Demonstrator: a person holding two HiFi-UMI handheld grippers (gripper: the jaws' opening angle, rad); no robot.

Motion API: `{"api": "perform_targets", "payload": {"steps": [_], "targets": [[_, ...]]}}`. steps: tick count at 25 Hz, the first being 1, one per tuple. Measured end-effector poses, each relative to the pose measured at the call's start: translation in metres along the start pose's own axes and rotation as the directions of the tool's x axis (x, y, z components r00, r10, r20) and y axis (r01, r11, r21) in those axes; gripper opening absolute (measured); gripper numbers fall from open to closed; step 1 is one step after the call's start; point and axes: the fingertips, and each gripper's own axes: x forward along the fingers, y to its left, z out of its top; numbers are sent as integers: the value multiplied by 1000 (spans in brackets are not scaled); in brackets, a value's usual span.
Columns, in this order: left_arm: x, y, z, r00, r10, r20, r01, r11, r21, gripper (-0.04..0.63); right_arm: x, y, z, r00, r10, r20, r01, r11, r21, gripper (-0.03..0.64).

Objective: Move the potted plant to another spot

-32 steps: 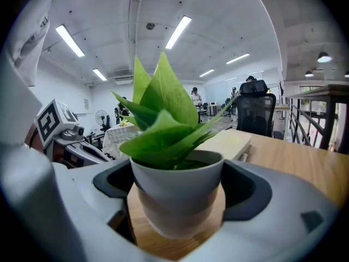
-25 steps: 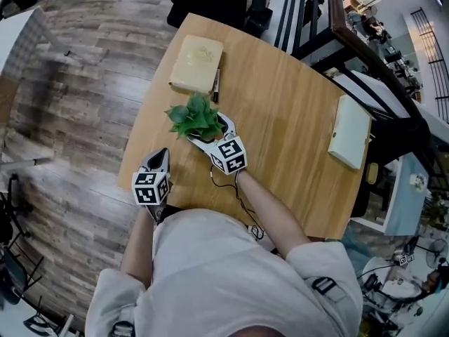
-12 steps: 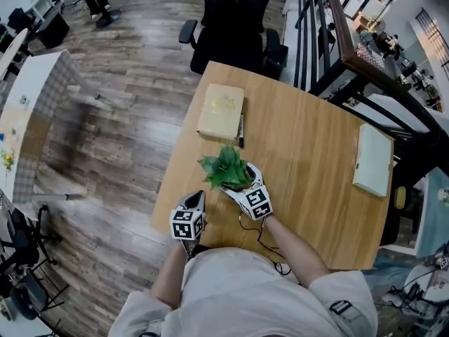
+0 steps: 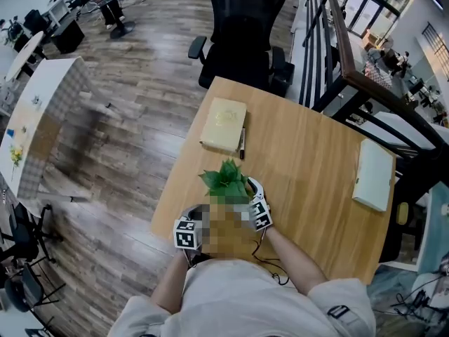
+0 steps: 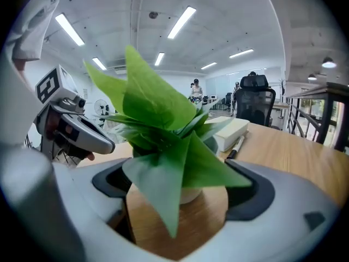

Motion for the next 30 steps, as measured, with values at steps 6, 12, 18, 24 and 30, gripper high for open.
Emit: {"api": "perform_targets", "payload": {"steps": [6,12,18,24,30], "targets": [[-6,-11,-3,1000,21,9,-21,999,-29,12,-11,5,-17,999,44,-30,-44,999,9,523],[-6,-35,-11,1000,23,9,-23,999,-39,12,-39,-2,-37,996,71,-56,-69,996,52,526],[3,-66,-16,1000,10,1,-10,1000,-20,12,-76,-21,-54,997,45,-67,-41,997,72,526],[15,-104,-16,999,-30,-15,31,999,22,12,-112,-46,-63,998,-4,-56,12,991,135,526],[29,-145,-25,995,-85,-44,88,995,57,12,-155,-65,-83,995,-48,-90,64,982,178,484]]}}
